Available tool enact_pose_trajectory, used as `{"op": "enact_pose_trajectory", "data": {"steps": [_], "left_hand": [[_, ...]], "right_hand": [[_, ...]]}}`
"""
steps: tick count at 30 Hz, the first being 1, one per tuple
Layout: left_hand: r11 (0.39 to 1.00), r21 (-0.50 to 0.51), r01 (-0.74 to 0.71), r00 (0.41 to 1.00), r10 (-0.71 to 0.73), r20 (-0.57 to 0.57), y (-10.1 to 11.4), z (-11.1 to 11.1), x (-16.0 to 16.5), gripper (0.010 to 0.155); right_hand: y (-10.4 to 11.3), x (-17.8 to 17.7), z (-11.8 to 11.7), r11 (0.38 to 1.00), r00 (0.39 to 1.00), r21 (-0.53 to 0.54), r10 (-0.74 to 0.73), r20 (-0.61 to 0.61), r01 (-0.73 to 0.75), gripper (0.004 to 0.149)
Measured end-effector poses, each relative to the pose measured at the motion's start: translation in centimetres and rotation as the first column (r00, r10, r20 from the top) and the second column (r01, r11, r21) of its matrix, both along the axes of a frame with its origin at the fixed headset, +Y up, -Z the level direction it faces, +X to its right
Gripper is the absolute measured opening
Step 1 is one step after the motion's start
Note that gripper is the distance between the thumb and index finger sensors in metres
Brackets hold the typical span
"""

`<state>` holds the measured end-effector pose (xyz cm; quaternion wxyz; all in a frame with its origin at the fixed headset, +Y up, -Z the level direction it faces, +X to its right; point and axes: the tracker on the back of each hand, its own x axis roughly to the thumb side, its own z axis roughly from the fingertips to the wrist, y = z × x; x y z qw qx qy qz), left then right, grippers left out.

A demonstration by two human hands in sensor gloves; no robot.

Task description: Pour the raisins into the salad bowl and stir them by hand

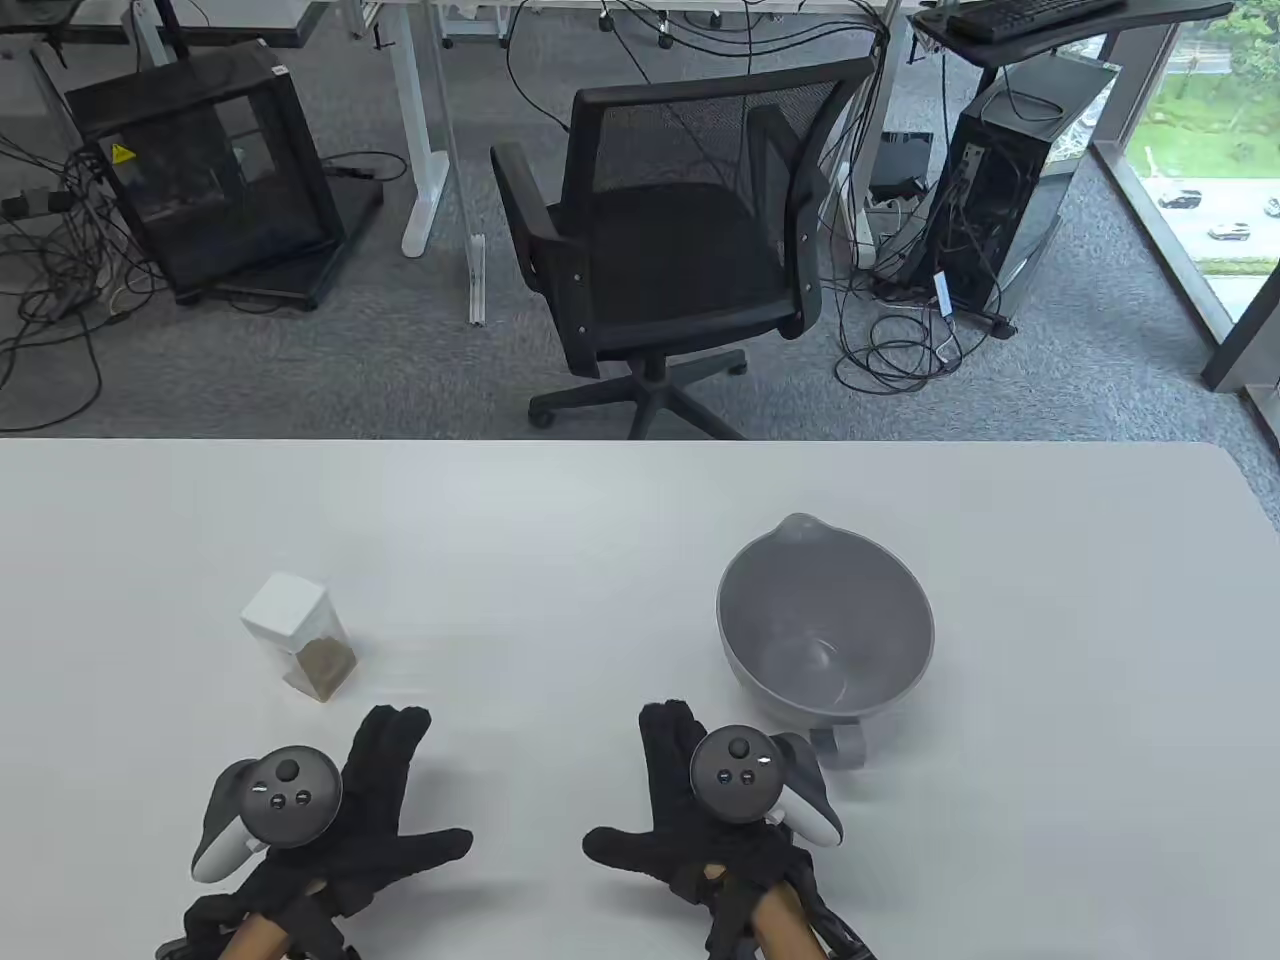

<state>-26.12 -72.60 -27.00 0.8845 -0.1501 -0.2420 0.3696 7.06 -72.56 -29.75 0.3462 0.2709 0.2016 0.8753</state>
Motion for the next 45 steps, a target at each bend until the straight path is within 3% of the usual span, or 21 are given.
{"op": "enact_pose_trajectory", "data": {"steps": [7, 9, 11, 13, 14, 18, 21, 24, 28, 31, 34, 36, 37, 39, 41, 42, 43, 44, 45], "left_hand": [[1.0, -0.005, 0.001, 0.999, -0.001, -0.035, -0.3, -0.2, -0.4, 0.112], [1.0, 0.018, 0.006, 0.996, -0.005, -0.087, -0.3, -0.4, -0.7, 0.114], [0.998, 0.05, 0.046, 0.974, -0.034, -0.222, -0.5, -0.9, -1.5, 0.12], [0.994, 0.037, 0.099, 0.893, -0.072, -0.445, -0.6, -2.1, -3.2, 0.126], [0.997, -0.031, 0.073, 0.85, -0.079, -0.52, -0.8, -3.2, -4.5, 0.128], [0.97, -0.148, -0.196, 0.742, 0.048, -0.669, -2.9, -7.3, -7.9, 0.131], [0.975, -0.12, -0.188, 0.698, 0.047, -0.714, -4.5, -10.0, -8.6, 0.132], [0.994, -0.057, -0.095, 0.631, 0.016, -0.775, -4.8, -11.9, -9.3, 0.124], [0.989, -0.055, -0.136, 0.624, 0.042, -0.78, -5.5, -14.2, -10.5, 0.125], [0.974, 0.058, -0.217, 0.56, 0.173, -0.81, -5.3, -14.8, -11.4, 0.101], [0.983, 0.079, -0.167, 0.598, 0.165, -0.785, -4.7, -14.4, -11.3, 0.094], [0.992, 0.121, -0.021, 0.661, 0.104, -0.743, -3.9, -13.6, -10.5, 0.093], [0.992, 0.125, -0.004, 0.686, 0.094, -0.722, -3.7, -13.3, -10.2, 0.093], [0.988, 0.145, -0.058, 0.791, 0.134, -0.597, -2.5, -12.2, -8.6, 0.092], [0.967, 0.183, -0.178, 0.887, 0.238, -0.395, -1.2, -10.4, -6.6, 0.092], [0.961, 0.154, -0.23, 0.917, 0.267, -0.297, -0.8, -9.8, -5.8, 0.091], [0.949, 0.06, -0.311, 0.947, 0.315, -0.069, -0.4, -8.5, -4.6, 0.091], [0.934, -0.046, -0.355, 0.926, 0.358, 0.12, -0.4, -7.3, -3.4, 0.09], [0.918, -0.119, -0.377, 0.902, 0.393, 0.178, -0.6, -6.0, -2.5, 0.09]], "right_hand": [[-0.1, -0.2, 0.1, 1.0, 1.0, 0.006, 0.006, -0.007, -0.006, 0.109], [0.0, -0.3, 0.1, 1.0, 1.0, 0.016, 0.009, -0.008, -0.009, 0.109], [-0.1, -0.3, 0.1, 1.0, 1.0, 0.015, 0.011, -0.007, -0.011, 0.109], [-0.2, -0.2, -0.1, 1.0, 1.0, 0.007, 0.01, -0.002, -0.01, 0.109], [-0.3, -0.2, -0.1, 1.0, 1.0, 0.004, 0.008, 0.001, -0.008, 0.109], [-0.3, -0.2, -0.2, 1.0, 1.0, -0.01, -0.002, -0.004, 0.002, 0.109], [-0.4, -0.2, -0.2, 0.999, 0.999, -0.037, -0.031, -0.012, 0.03, 0.109], [-0.3, -0.2, -0.2, 0.998, 0.999, -0.032, -0.051, -0.006, 0.05, 0.109], [-0.3, -0.2, -0.2, 0.998, 0.999, -0.034, -0.052, -0.005, 0.052, 0.11], [-0.2, 0.0, -0.1, 0.998, 0.998, -0.023, -0.061, 0.003, 0.061, 0.11], [-0.1, 0.1, -0.3, 0.998, 0.998, -0.014, -0.066, 0.011, 0.066, 0.11], [0.0, 0.0, -0.2, 0.998, 0.998, -0.013, -0.063, 0.013, 0.064, 0.109], [-0.1, 0.0, -0.2, 0.998, 0.998, -0.013, -0.062, 0.013, 0.062, 0.109], [-0.1, 0.1, -0.2, 0.998, 0.998, -0.013, -0.063, 0.015, 0.063, 0.109], [-0.1, 0.0, -0.1, 0.997, 0.997, -0.02, -0.073, 0.016, 0.073, 0.109], [0.0, -0.1, -0.1, 0.997, 0.997, -0.02, -0.078, 0.012, 0.079, 0.109], [0.2, -0.3, 0.1, 0.997, 0.997, -0.013, -0.082, 0.003, 0.082, 0.109], [0.5, -0.6, 0.3, 0.997, 0.997, -0.001, -0.076, -0.014, 0.076, 0.109], [0.8, -1.1, 0.5, 0.998, 0.997, 0.008, -0.062, -0.051, 0.063, 0.109]]}}
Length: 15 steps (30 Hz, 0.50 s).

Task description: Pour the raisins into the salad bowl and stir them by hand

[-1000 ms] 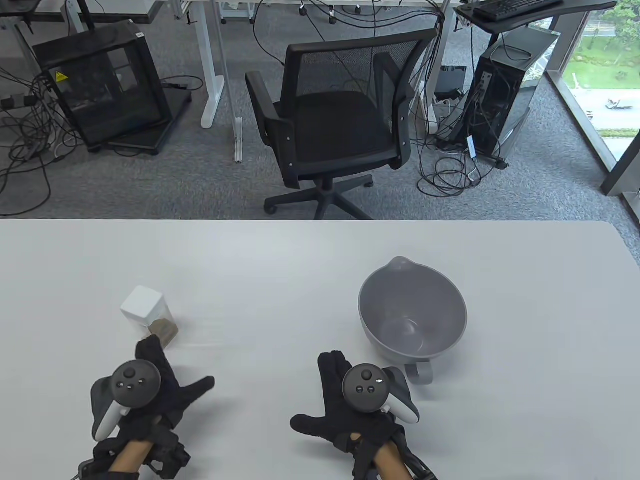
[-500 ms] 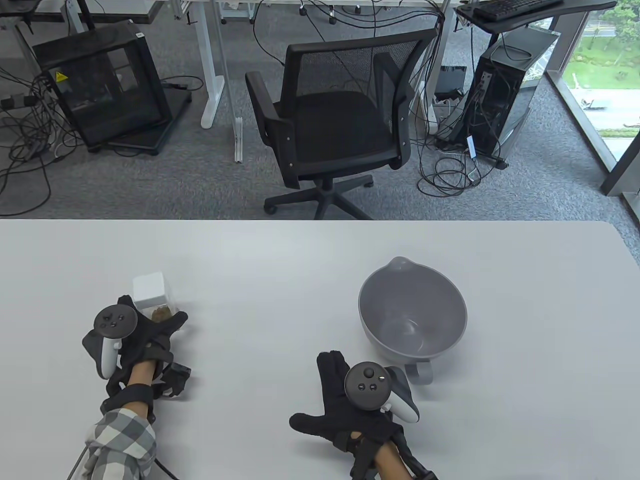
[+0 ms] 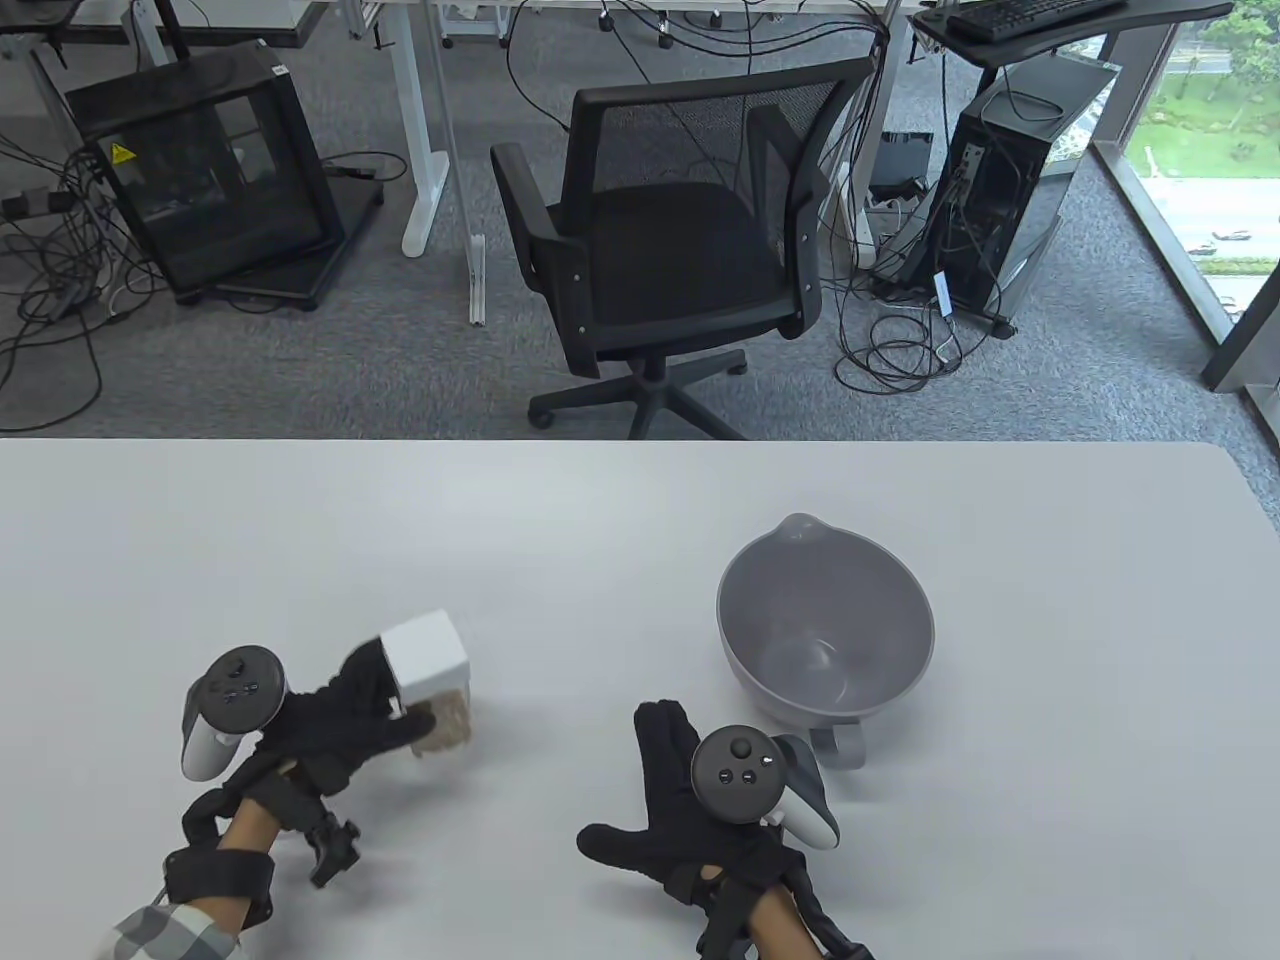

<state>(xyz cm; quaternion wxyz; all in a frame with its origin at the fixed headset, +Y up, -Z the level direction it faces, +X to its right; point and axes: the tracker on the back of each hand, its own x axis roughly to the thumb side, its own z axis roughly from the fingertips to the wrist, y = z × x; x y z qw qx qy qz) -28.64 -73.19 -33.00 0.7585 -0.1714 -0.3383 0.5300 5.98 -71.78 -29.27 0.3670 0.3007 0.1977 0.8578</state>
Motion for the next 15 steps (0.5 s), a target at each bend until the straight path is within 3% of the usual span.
{"op": "enact_pose_trajectory", "data": {"steps": [3, 6, 9, 10, 12, 13, 15], "left_hand": [[0.999, -0.025, 0.029, 0.992, -0.026, 0.123, -0.7, 2.6, 2.6, 0.09], [0.985, 0.049, 0.164, 0.979, -0.169, 0.118, -1.0, 3.0, 4.7, 0.09], [0.984, 0.081, 0.159, 0.987, -0.161, 0.009, -1.6, 3.0, 6.2, 0.093], [0.986, 0.08, 0.148, 0.988, -0.145, -0.049, -1.8, 3.1, 6.8, 0.094], [0.987, 0.085, 0.138, 0.982, -0.125, -0.143, -1.9, 3.3, 7.5, 0.095], [0.985, 0.096, 0.142, 0.976, -0.124, -0.178, -1.8, 3.4, 7.7, 0.095], [0.938, 0.24, 0.25, 0.95, -0.189, -0.248, -1.3, 3.5, 7.6, 0.096]], "right_hand": [[1.9, -2.7, 0.9, 0.999, 0.994, 0.033, 0.031, -0.103, -0.028, 0.107], [4.8, -6.3, 1.6, 0.988, 0.992, 0.141, 0.083, -0.095, -0.069, 0.092], [6.3, -9.0, 1.6, 0.956, 0.971, 0.172, 0.236, 0.033, -0.238, 0.076], [6.7, -9.8, 1.5, 0.908, 0.936, 0.231, 0.326, 0.134, -0.349, 0.071], [7.3, -10.9, 1.2, 0.839, 0.9, 0.341, 0.348, 0.261, -0.423, 0.057], [7.5, -11.5, 1.2, 0.822, 0.895, 0.368, 0.35, 0.277, -0.435, 0.051], [8.2, -12.2, 1.3, 0.8, 0.899, 0.423, 0.429, 0.091, -0.425, 0.05]]}}
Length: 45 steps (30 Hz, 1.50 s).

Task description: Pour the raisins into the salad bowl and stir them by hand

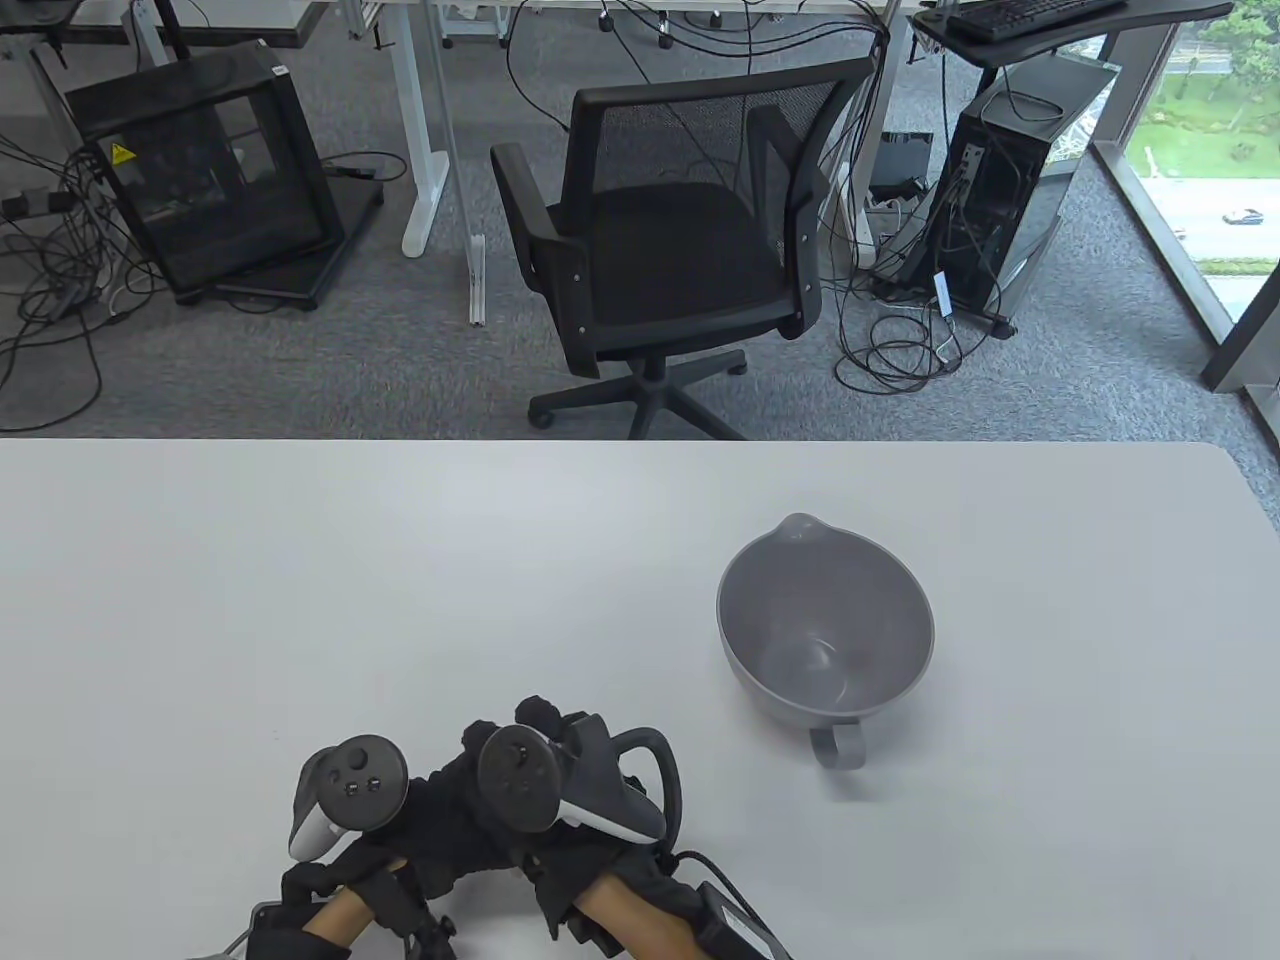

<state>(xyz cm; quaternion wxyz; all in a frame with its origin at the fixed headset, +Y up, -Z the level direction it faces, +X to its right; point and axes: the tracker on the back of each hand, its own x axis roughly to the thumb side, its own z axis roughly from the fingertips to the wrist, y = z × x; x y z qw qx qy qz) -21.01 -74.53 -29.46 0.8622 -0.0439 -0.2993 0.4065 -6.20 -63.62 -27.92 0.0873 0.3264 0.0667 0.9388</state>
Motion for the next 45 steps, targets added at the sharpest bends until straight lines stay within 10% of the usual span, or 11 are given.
{"op": "enact_pose_trajectory", "data": {"steps": [3, 6, 9, 12, 15, 17, 20, 25, 30, 38, 45], "left_hand": [[0.998, -0.034, -0.055, 0.998, 0.055, 0.017, 0.2, 0.0, -0.8, 0.093], [0.999, -0.024, -0.033, 0.999, 0.033, -0.009, 0.7, 0.3, -0.9, 0.093], [0.998, 0.025, 0.057, 0.998, -0.057, -0.015, 1.0, 0.6, 0.2, 0.092], [0.993, 0.024, 0.112, 0.994, -0.112, 0.003, -0.1, 0.2, 0.0, 0.092], [0.995, 0.01, 0.095, 0.995, -0.095, -0.021, -0.1, 0.2, -0.3, 0.092], [0.996, 0.014, 0.092, 0.995, -0.092, -0.024, 0.4, 0.3, -0.2, 0.092], [0.994, 0.019, 0.107, 0.993, -0.106, -0.049, 0.8, 0.7, 0.3, 0.092], [0.997, -0.018, 0.072, 0.997, -0.072, 0.028, 0.6, 0.7, 0.0, 0.091], [0.992, -0.018, 0.122, 0.991, -0.122, -0.052, 0.1, 0.2, -1.6, 0.091], [0.984, -0.129, -0.125, 0.992, 0.12, -0.047, -0.5, -0.1, -3.7, 0.092], [0.974, -0.143, -0.175, 0.984, 0.176, -0.008, -0.2, 0.6, -4.7, 0.092]], "right_hand": [[0.6, 0.6, 0.3, 0.995, 0.951, -0.09, -0.061, -0.304, 0.035, 0.047], [0.6, 2.2, -0.2, 0.967, 0.964, -0.054, -0.254, -0.081, 0.25, 0.065], [-0.8, 1.7, -0.5, 0.999, 0.983, -0.019, 0.029, 0.179, -0.026, 0.087], [-0.8, 0.1, 0.1, 0.982, 0.962, -0.048, 0.17, -0.212, -0.184, 0.058], [-0.4, 0.5, 0.6, 0.996, 0.952, -0.089, -0.014, -0.307, -0.014, 0.033], [-0.5, 1.4, 0.5, 0.993, 0.994, 0.042, -0.108, -0.01, 0.108, 0.063], [-0.7, 1.4, -0.1, 0.968, 0.957, 0.145, 0.165, 0.238, -0.203, 0.092], [1.0, 0.9, 0.6, 0.98, 0.959, 0.003, 0.194, -0.204, -0.198, 0.072], [5.9, 4.9, 1.5, 0.981, 0.989, 0.186, -0.017, -0.15, 0.045, 0.081], [-8.2, 8.1, -2.4, 0.916, 0.933, -0.229, 0.353, 0.067, -0.33, 0.095], [-10.7, 7.3, -2.8, 0.884, 0.919, -0.298, 0.391, 0.055, -0.359, 0.099]]}}
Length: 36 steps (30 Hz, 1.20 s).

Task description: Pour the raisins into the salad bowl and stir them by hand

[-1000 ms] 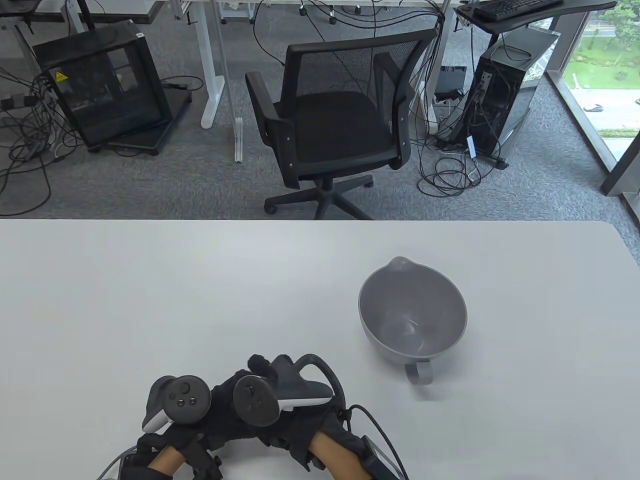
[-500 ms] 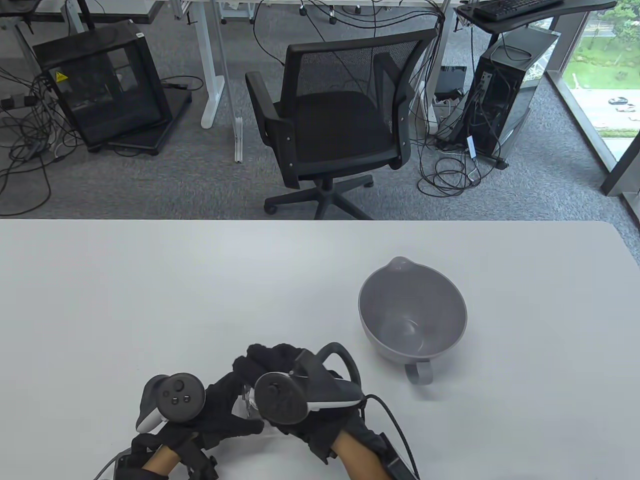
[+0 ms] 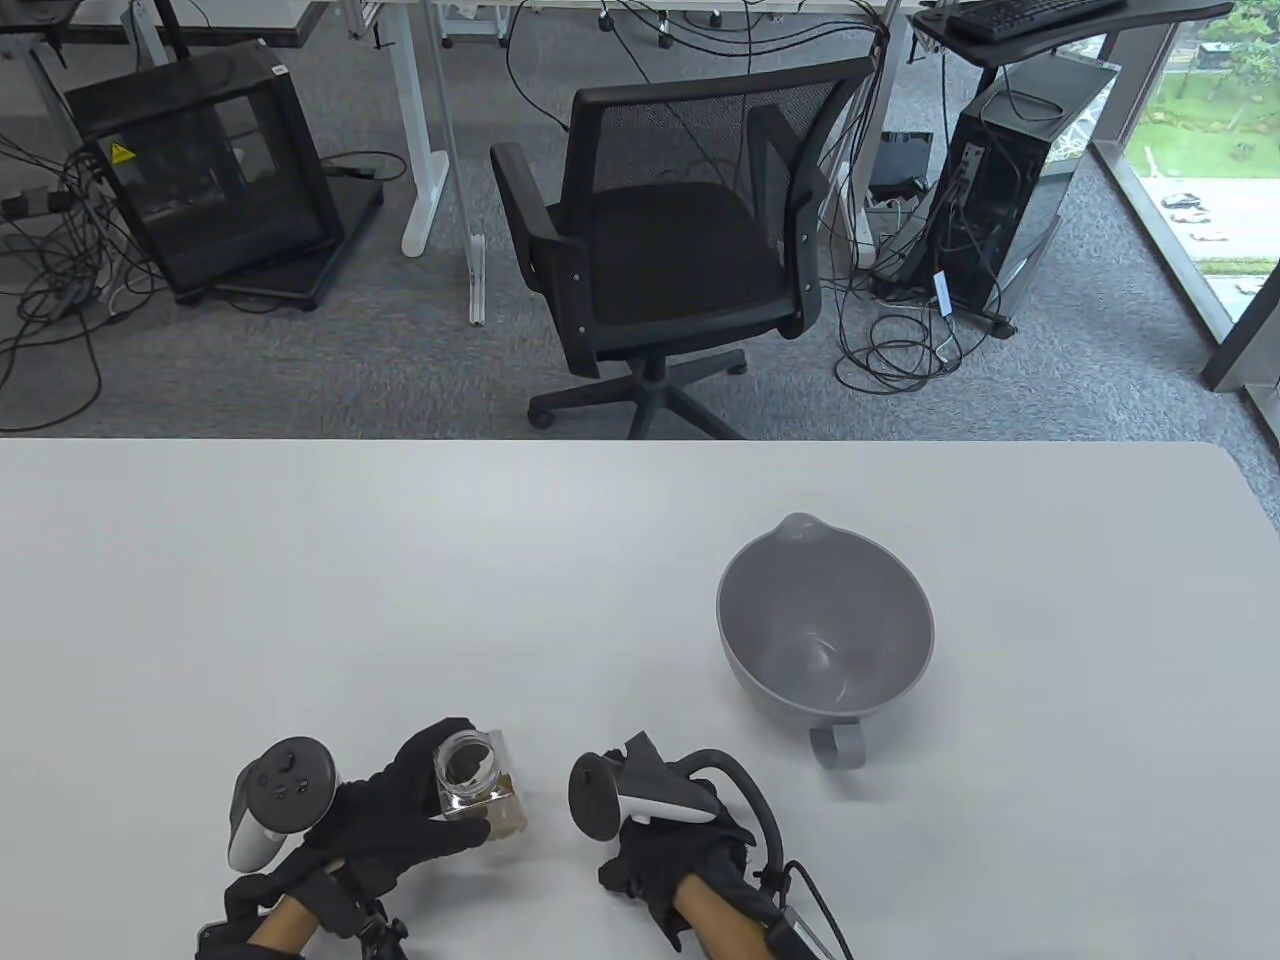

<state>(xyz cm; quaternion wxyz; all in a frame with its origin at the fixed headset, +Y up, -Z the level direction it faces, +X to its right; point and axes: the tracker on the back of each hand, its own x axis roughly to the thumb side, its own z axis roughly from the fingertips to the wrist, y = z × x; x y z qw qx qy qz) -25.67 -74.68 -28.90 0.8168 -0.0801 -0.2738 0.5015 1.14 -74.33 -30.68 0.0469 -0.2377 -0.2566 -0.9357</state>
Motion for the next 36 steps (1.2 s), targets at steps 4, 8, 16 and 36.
{"op": "enact_pose_trajectory", "data": {"steps": [4, 8, 16, 36], "left_hand": [[0.999, 0.036, -0.001, 1.0, 0.002, -0.018, 0.8, 0.0, -0.5, 0.092], [0.999, 0.024, -0.046, 0.999, 0.046, -0.026, 1.0, -0.1, -0.9, 0.092], [1.0, -0.02, 0.005, 1.0, -0.005, 0.019, 1.2, -0.4, -1.9, 0.092], [0.997, -0.067, -0.047, 0.987, 0.057, 0.153, 0.4, -0.3, -1.3, 0.096]], "right_hand": [[7.1, 3.7, 0.9, 0.823, 0.911, 0.47, -0.403, 0.086, 0.319, 0.096], [11.3, 11.1, 2.7, 0.393, 0.552, 0.904, -0.797, 0.245, 0.167, 0.092], [2.2, 21.5, -1.1, 0.468, -0.104, 0.531, -0.674, 0.731, 0.707, 0.091], [1.3, 8.6, -4.9, 0.222, 0.068, 0.307, -0.895, 0.442, 0.925, 0.057]]}}
